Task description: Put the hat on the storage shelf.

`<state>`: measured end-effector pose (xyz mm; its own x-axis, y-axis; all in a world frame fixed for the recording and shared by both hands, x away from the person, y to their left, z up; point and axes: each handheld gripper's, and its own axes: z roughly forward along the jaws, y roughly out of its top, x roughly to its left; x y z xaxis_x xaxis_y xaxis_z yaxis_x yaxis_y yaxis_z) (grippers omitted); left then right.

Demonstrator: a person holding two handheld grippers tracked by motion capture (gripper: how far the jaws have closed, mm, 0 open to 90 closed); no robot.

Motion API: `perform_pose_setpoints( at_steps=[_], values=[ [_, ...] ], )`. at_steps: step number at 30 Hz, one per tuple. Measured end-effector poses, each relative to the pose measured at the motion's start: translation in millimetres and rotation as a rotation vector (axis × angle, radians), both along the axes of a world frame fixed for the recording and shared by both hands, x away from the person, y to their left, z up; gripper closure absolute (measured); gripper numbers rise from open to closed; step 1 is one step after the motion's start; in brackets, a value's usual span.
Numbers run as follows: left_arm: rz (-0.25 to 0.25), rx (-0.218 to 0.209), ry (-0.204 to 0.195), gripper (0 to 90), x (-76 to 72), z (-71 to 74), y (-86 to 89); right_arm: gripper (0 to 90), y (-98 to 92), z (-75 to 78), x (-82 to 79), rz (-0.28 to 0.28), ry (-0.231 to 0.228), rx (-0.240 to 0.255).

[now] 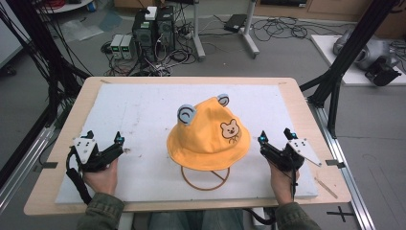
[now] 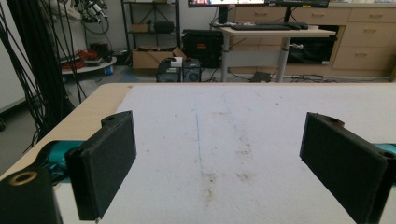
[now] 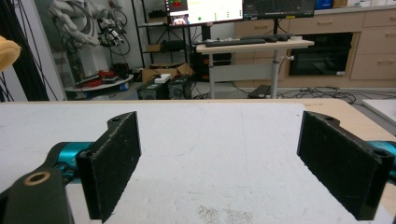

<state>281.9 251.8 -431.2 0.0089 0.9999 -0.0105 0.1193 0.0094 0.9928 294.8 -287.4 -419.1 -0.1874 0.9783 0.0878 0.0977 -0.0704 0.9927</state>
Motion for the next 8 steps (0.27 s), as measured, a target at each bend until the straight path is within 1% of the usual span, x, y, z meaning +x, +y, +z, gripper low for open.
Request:
perform_pose_setpoints(
  at_steps=[4, 8],
  values=[
    [-0.007, 0.003, 0.002, 11.0, 0.1, -0.8, 0.1, 13.3, -0.2, -0.3, 0.8, -0.002, 0.003, -0.001],
    [-0.003, 0.003, 0.002, 11.0, -1.3, -1.0, 2.3, 13.3, 0.0, -1.0, 2.3, -0.001, 0.002, -0.004]
  ],
)
